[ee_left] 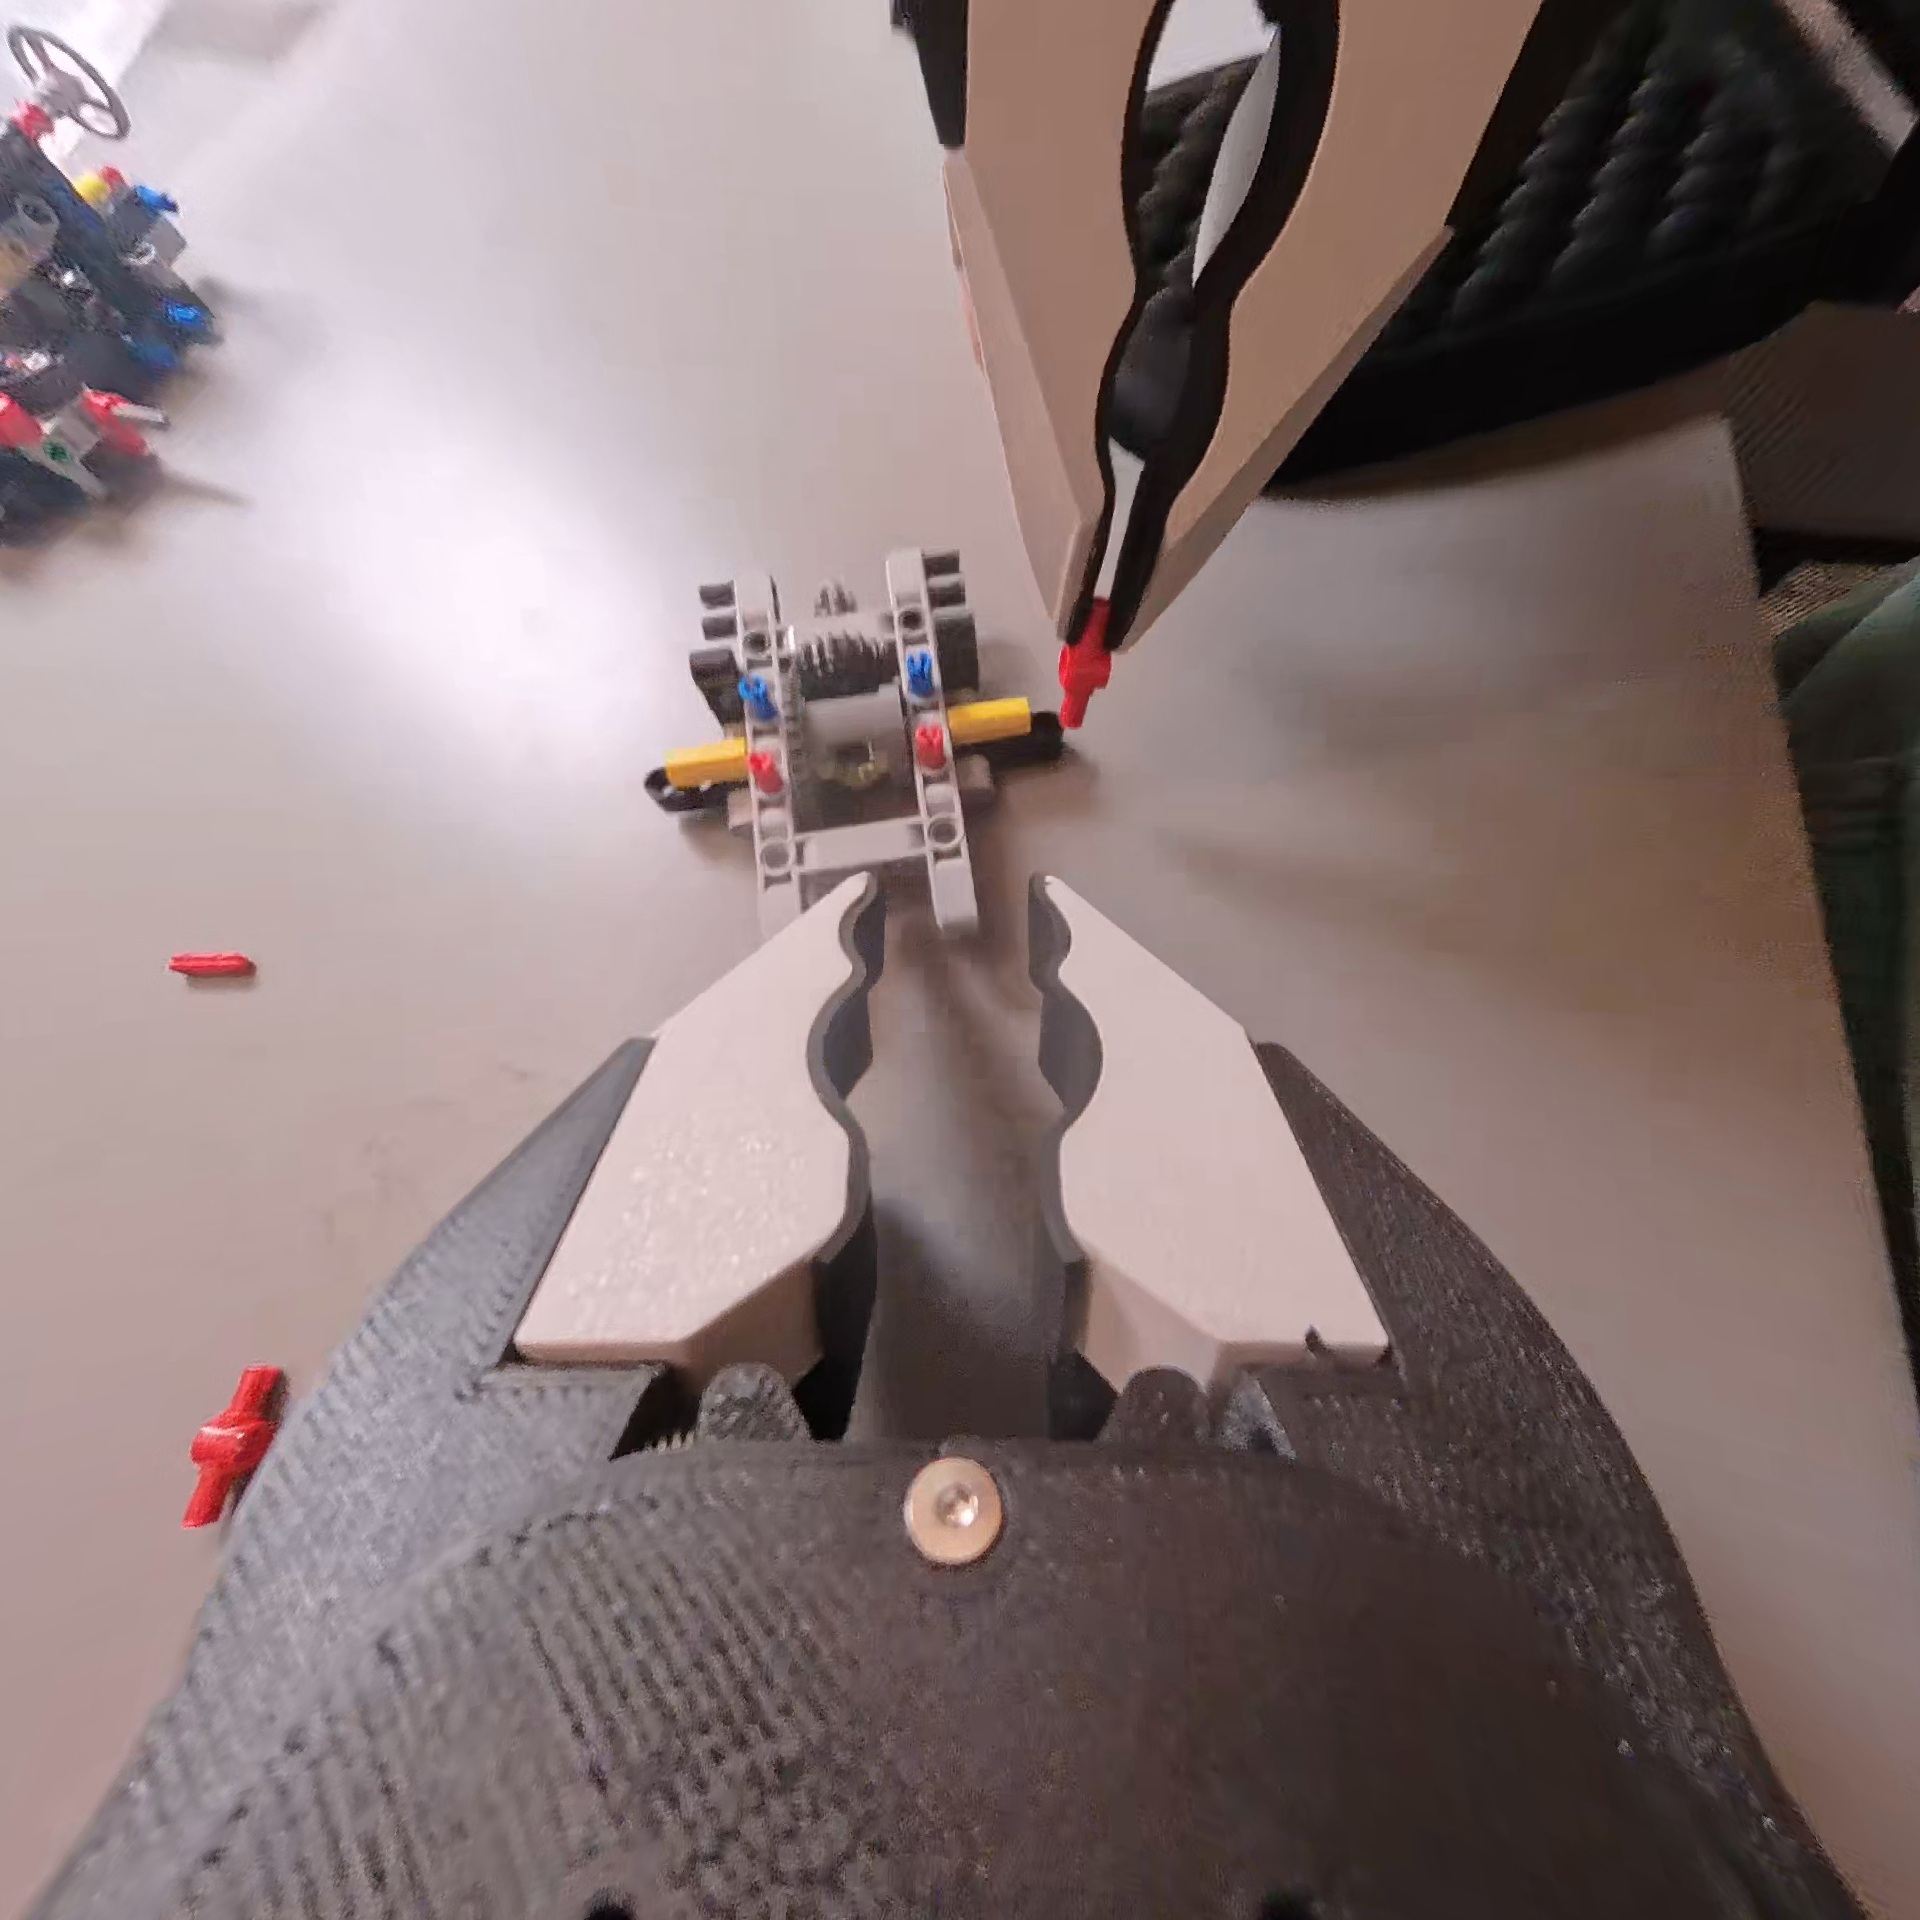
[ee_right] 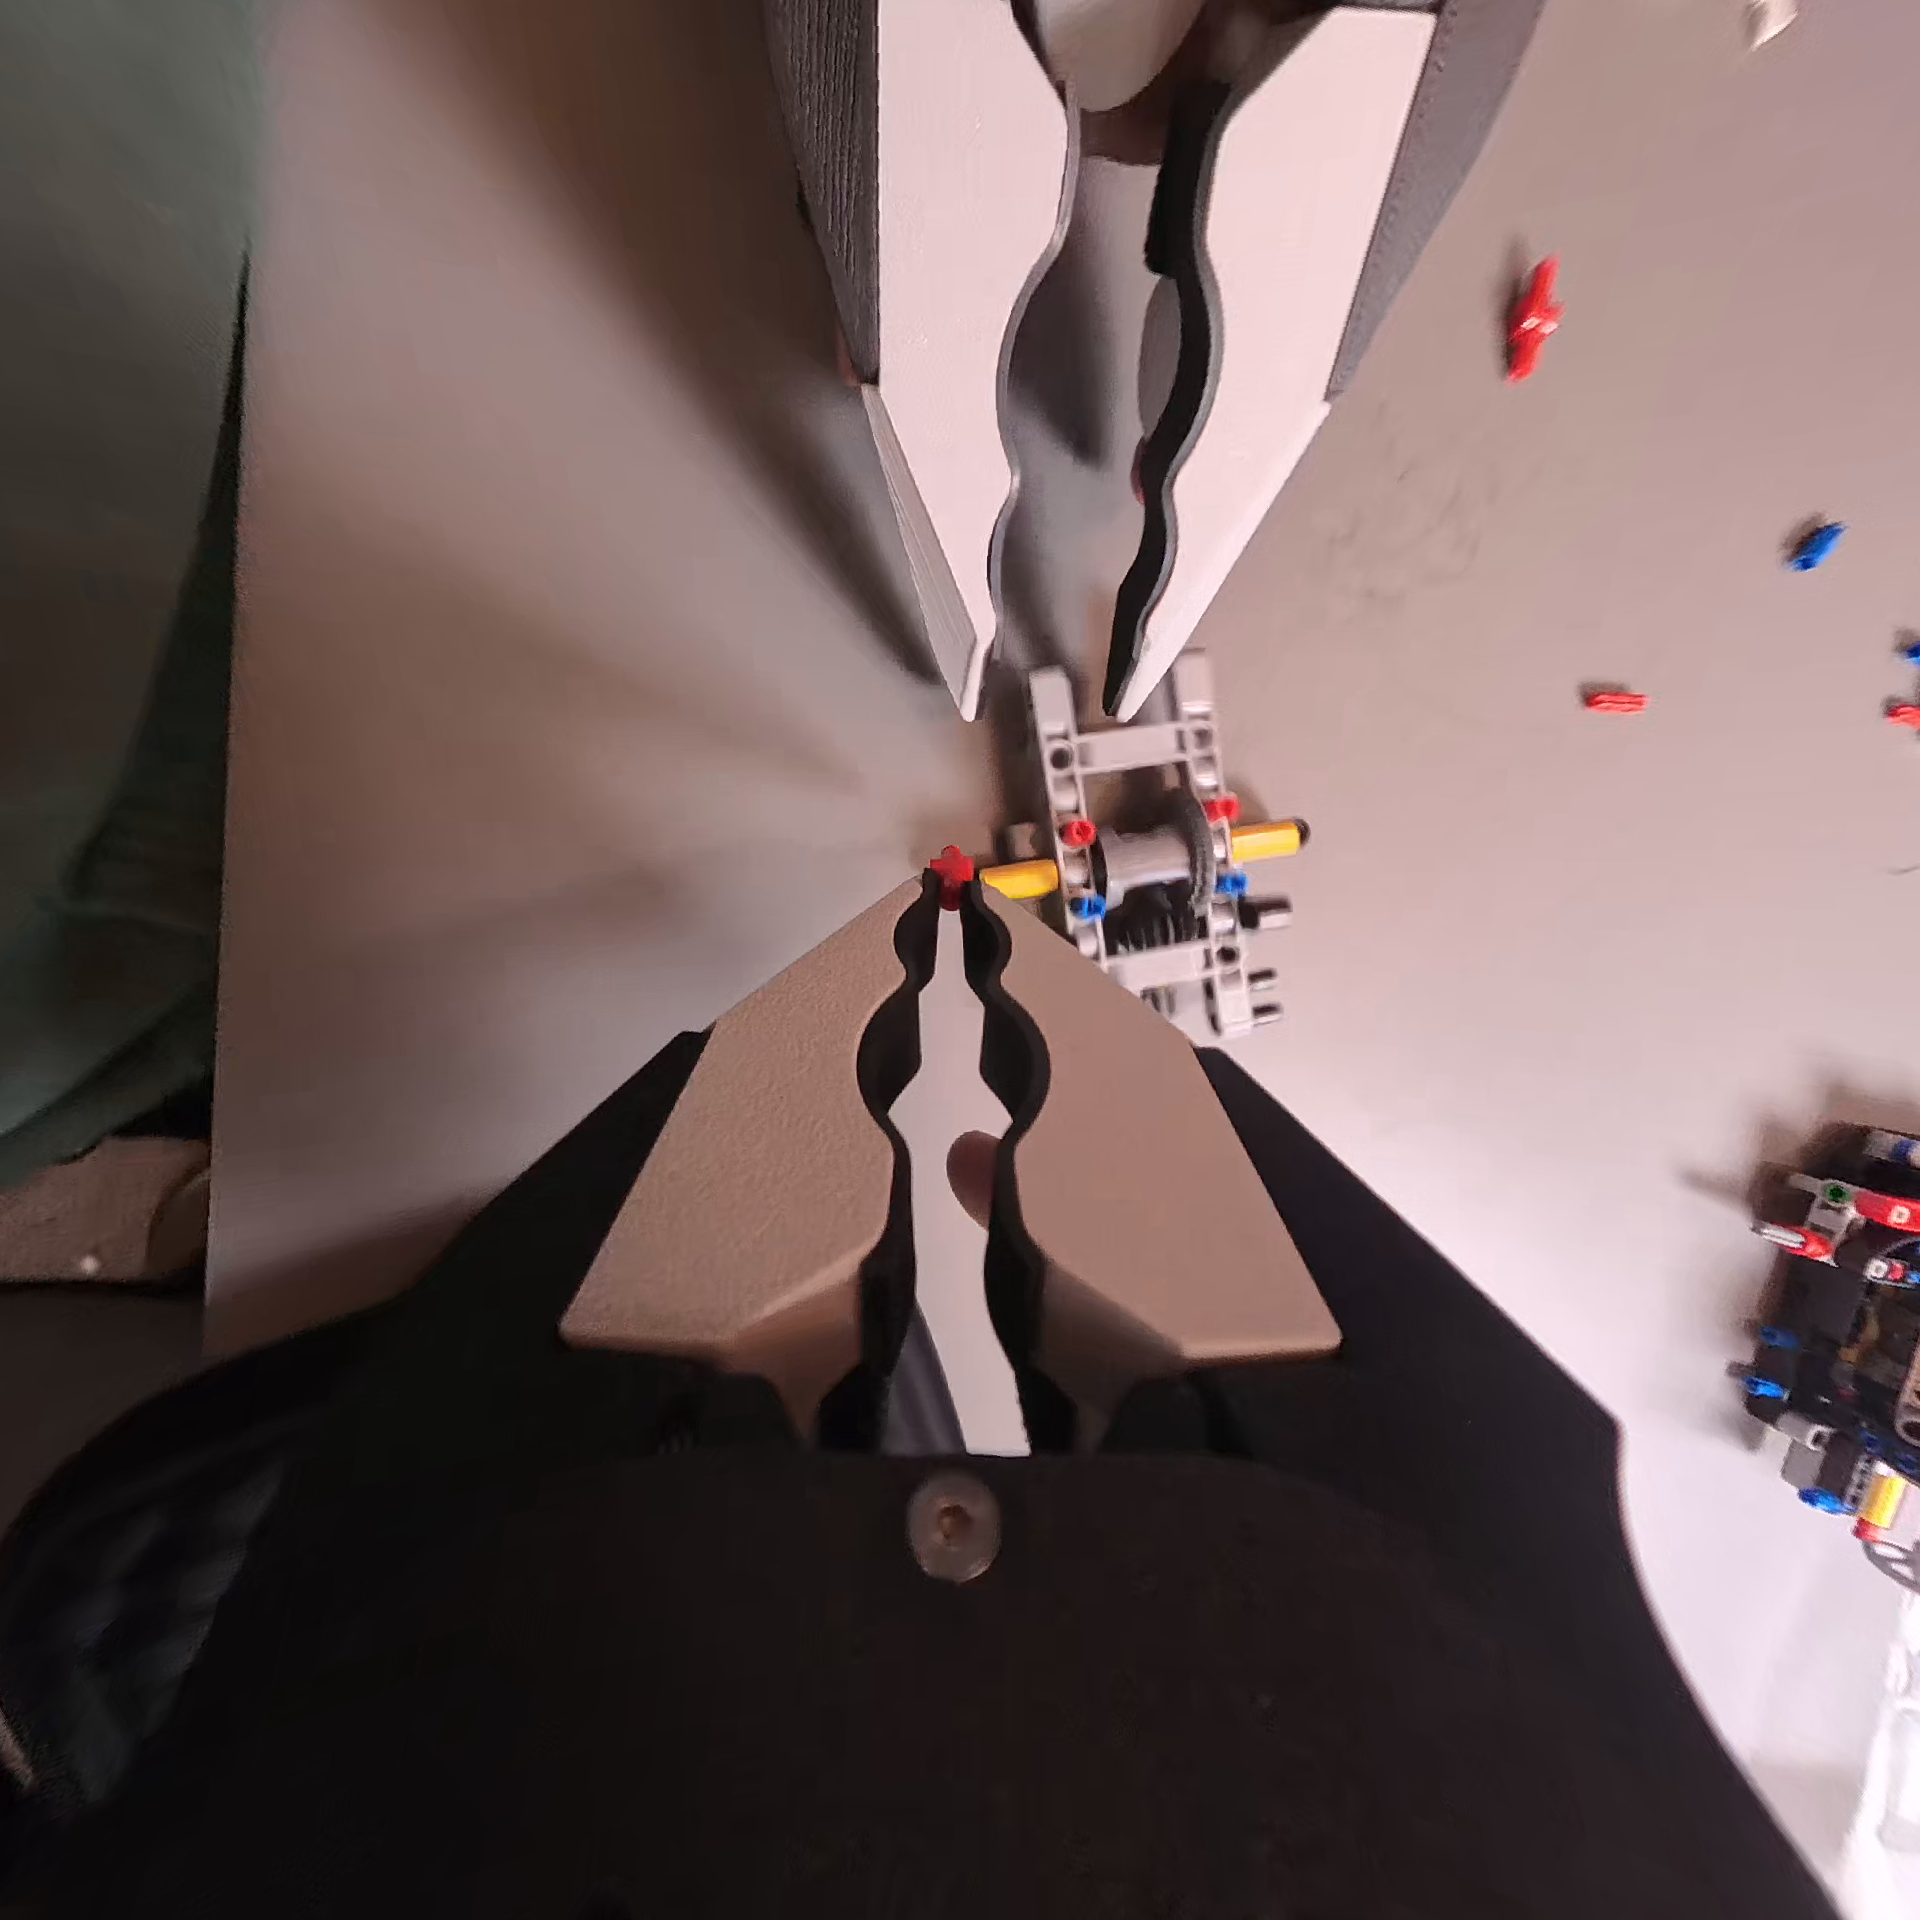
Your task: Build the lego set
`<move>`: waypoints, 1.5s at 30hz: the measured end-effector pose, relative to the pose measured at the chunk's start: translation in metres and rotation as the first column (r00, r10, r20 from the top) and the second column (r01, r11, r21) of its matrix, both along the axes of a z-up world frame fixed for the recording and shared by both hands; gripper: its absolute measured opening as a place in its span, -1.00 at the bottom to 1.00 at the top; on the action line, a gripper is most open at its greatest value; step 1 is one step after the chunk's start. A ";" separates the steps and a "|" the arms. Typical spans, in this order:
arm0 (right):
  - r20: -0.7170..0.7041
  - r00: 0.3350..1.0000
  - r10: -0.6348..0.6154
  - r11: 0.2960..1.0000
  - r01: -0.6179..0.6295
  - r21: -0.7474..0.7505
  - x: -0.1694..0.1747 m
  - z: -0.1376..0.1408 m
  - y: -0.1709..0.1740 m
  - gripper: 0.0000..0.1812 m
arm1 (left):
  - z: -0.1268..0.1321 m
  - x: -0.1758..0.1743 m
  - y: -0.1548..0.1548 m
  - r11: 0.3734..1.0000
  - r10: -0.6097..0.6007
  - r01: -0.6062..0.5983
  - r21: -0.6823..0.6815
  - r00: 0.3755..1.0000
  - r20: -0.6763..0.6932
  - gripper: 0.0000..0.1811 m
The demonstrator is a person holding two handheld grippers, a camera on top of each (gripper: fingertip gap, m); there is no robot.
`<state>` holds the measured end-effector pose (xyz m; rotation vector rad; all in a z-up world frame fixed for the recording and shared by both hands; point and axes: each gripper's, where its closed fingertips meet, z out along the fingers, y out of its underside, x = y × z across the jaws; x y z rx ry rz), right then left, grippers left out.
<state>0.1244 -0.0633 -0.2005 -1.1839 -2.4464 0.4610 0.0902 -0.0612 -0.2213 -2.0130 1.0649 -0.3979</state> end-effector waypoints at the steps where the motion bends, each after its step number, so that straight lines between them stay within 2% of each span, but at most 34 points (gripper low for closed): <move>1: 0.019 1.000 0.001 1.000 -0.001 0.007 0.000 -0.002 0.001 -0.97 | -0.001 0.000 0.001 1.000 0.002 -0.002 -0.002 1.000 -0.007 -0.72; 13: 0.148 0.989 -0.015 0.999 0.008 0.045 0.004 -0.009 0.009 -0.97 | -0.003 0.002 0.009 1.000 0.024 -0.024 0.006 0.999 -0.025 -0.77; 19: 0.186 0.982 -0.015 0.998 0.003 0.065 0.002 -0.010 0.010 -0.97 | -0.006 0.001 0.011 0.999 0.035 -0.034 0.018 0.998 -0.046 -0.93; 29: 0.202 0.979 -0.019 0.998 0.007 0.058 -0.002 -0.010 0.007 -0.97 | -0.004 0.001 0.009 1.000 0.022 -0.021 0.004 1.000 -0.020 -0.94; 38: 0.273 0.961 -0.044 0.995 0.019 0.095 0.000 -0.013 0.008 -0.97 | -0.007 -0.001 0.008 1.000 0.026 -0.027 -0.010 0.999 -0.031 -0.94; 45: 0.264 0.963 -0.057 0.997 0.039 0.072 -0.005 -0.011 0.002 -0.97 | -0.007 0.000 0.006 0.999 0.039 -0.040 -0.023 0.999 -0.019 -0.94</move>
